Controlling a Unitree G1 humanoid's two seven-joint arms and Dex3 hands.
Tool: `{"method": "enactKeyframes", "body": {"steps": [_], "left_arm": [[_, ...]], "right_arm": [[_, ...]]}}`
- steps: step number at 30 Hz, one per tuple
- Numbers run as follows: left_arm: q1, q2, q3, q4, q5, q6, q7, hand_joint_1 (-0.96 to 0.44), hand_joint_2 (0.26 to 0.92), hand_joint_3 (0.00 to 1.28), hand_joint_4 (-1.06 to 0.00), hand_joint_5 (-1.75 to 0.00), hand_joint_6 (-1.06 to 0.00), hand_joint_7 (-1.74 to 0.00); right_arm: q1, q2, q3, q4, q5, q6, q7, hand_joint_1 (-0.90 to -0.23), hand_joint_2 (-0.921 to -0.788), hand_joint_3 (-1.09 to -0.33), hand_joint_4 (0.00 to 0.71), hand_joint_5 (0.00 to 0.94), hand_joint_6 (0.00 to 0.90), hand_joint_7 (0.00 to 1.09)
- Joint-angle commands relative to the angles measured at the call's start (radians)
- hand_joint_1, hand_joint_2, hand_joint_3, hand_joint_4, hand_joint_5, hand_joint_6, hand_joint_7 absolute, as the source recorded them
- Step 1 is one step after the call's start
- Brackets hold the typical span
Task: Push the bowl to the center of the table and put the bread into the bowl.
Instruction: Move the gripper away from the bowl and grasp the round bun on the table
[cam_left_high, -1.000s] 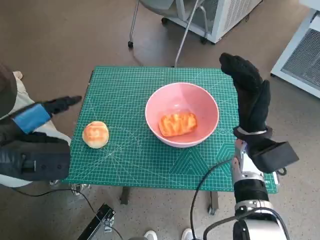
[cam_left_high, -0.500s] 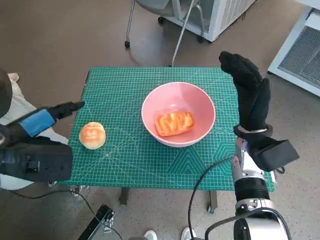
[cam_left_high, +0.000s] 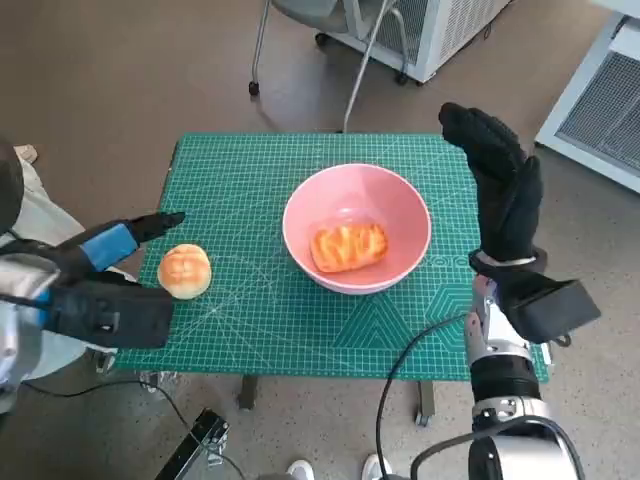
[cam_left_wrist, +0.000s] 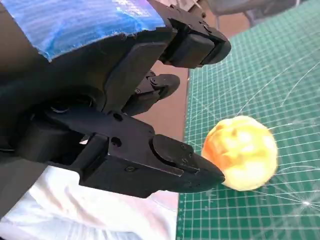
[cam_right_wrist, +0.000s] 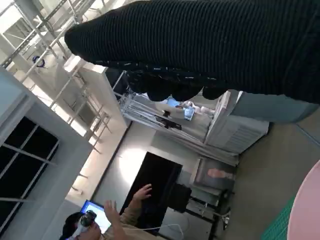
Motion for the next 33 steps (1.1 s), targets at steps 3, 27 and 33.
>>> {"method": "enactKeyframes", "body": {"steps": [3, 27, 33], "left_arm": [[-0.043, -0.043, -0.064, 0.088, 0.057, -0.019, 0.046, 0.11, 0.815, 0.0, -0.12, -0.01, -0.26, -0.01], [-0.211, -0.16, -0.259, 0.563, 0.134, -0.281, 0.308, 0.07, 0.913, 0.26, -0.54, -0.83, -0.56, -0.82], [-0.249, -0.156, -0.246, 0.612, 0.094, -0.349, 0.334, 0.01, 0.92, 0.15, -0.57, -1.31, -0.58, -1.13]], "right_arm": [[0.036, -0.005, -0.004, -0.015, 0.006, 0.025, 0.004, -0.446, -0.88, -0.711, 0.423, 0.007, 0.122, 0.87], [0.052, -0.001, -0.012, -0.046, -0.002, 0.05, -0.013, -0.454, -0.908, -0.656, 0.427, 0.007, 0.126, 0.87], [0.055, 0.0, -0.014, -0.048, 0.001, 0.05, -0.013, -0.459, -0.917, -0.637, 0.427, 0.007, 0.127, 0.87]]}}
